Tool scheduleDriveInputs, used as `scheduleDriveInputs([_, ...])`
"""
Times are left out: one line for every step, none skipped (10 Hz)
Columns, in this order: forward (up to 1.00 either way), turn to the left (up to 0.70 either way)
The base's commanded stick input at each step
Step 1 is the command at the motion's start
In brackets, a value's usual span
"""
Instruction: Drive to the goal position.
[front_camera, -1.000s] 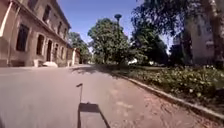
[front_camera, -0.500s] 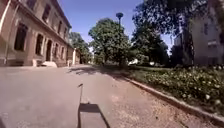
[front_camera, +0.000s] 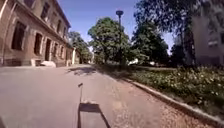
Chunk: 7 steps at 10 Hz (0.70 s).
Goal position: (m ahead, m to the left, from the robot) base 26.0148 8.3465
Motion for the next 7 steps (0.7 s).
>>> scheduleDriveInputs([0.70, 0.00])
scheduleDriveInputs([0.70, 0.10])
scheduleDriveInputs([0.70, 0.27])
scheduleDriveInputs([0.70, 0.35])
scheduleDriveInputs([0.70, 0.32])
scheduleDriveInputs([0.70, 0.00])
scheduleDriveInputs([0.70, 0.00])
